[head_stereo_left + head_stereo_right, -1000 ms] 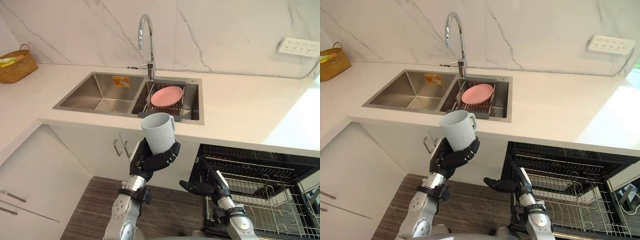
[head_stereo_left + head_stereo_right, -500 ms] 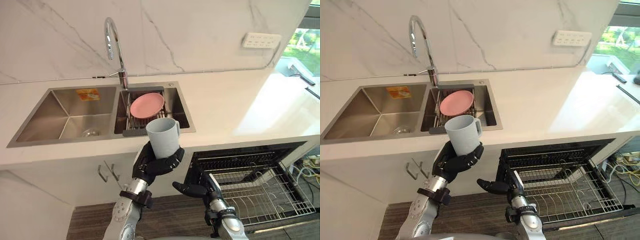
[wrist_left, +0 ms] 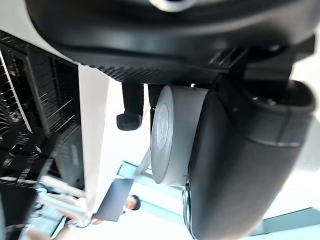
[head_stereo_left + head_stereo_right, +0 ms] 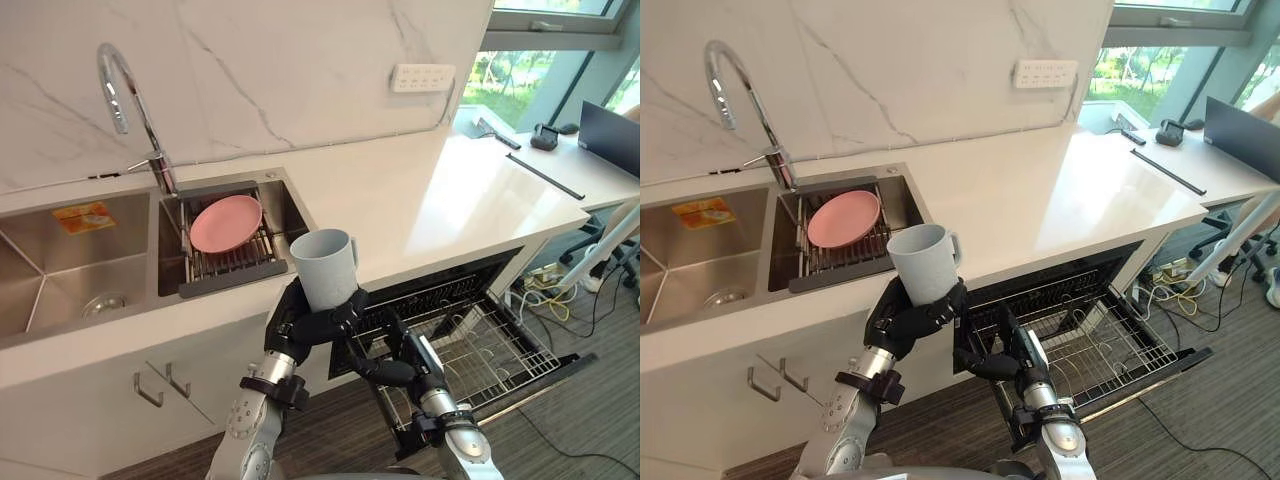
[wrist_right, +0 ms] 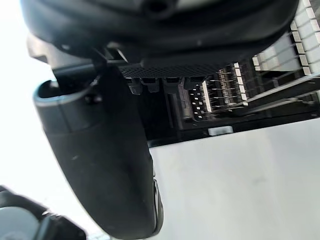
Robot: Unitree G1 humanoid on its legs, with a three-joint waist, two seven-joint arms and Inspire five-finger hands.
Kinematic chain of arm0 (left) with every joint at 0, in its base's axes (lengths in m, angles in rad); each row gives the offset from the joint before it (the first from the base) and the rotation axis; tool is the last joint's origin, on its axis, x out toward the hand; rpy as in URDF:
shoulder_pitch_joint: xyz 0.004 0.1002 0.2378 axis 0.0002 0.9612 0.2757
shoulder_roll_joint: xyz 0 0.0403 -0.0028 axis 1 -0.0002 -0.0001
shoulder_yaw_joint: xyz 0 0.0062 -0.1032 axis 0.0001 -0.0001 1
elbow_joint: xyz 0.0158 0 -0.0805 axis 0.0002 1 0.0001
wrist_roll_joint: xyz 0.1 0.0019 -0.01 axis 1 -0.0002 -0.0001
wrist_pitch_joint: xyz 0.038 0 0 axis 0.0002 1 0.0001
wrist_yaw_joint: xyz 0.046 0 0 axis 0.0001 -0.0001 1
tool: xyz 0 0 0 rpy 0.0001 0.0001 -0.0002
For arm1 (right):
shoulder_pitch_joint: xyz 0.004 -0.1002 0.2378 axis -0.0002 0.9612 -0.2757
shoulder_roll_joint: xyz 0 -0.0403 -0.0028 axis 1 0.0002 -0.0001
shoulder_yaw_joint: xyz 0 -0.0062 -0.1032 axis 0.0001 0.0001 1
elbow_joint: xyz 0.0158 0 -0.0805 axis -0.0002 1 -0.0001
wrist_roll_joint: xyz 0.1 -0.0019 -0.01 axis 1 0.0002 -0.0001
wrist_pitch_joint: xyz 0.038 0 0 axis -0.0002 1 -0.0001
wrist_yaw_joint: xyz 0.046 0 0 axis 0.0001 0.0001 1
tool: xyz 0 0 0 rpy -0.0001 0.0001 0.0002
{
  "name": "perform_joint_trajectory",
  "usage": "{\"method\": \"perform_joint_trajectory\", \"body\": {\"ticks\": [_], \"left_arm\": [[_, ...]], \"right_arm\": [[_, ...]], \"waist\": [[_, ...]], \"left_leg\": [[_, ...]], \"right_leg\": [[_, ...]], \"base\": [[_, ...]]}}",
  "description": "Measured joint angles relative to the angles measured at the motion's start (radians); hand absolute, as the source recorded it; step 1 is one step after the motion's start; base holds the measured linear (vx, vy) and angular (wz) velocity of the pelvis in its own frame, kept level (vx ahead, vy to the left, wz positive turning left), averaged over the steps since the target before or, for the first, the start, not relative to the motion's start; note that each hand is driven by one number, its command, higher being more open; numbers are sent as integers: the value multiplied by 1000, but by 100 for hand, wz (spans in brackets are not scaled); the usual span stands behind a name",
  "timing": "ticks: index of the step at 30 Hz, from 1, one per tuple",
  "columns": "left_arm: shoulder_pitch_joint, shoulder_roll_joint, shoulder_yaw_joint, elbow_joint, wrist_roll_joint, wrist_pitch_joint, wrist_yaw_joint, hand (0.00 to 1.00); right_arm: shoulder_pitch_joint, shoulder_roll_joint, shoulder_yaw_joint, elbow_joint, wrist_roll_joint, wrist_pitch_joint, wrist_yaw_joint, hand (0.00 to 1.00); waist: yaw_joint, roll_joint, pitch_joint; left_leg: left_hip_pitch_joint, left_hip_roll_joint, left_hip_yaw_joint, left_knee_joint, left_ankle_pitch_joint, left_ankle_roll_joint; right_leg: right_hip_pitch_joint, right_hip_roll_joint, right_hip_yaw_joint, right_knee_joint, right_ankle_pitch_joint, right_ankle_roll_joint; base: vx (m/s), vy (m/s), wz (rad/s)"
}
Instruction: Walk over to the sink, pick up the cup, carry it to the dishwasher, place the cup inside the dishwasher, then close the dishwasher door
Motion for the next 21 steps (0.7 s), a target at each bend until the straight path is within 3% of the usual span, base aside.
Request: {"method": "perform_joint_trajectory", "body": {"ticks": [2, 3, 8, 11, 21], "left_arm": [[0, 0, -2, 8, 0, 0, -16, 0], [0, 0, -6, 22, 0, 0, -20, 0], [-4, 37, -29, 36, 0, -9, -30, 0], [-7, 41, -39, 36, 2, -10, -10, 0], [-87, 46, -20, -3, 91, -32, 111, 0]], "right_arm": [[-29, -1, -11, 16, 0, 0, -12, 100], [-49, -9, -13, 35, 1, -4, -18, 100], [-43, 2, -23, 59, 0, -4, -38, 100], [-31, 4, -27, 57, 1, -5, -37, 100], [42, 31, -26, -133, 6, -13, -43, 100]], "waist": [[2, -5, 3], [4, 6, -3], [-11, -21, -13], [-29, -23, -14], [-31, -39, -23]], "left_leg": [[35, -65, -74, -210, 6, 17], [64, -92, -112, -325, 102, 7], [129, -148, -49, -425, 146, 36], [167, -164, -31, -471, 153, 48], [183, -157, 18, -508, 152, 52]], "right_leg": [[0, -18, 44, -16, 17, 19], [-5, -19, 82, -22, 22, 29], [5, -56, 159, -98, 60, 74], [30, -68, 174, -138, 77, 87], [32, -49, 224, -222, 141, 87]], "base": [[156, 108, -65], [148, 156, -84], [119, 151, -46], [38, 80, -20], [-24, 15, -18]]}}
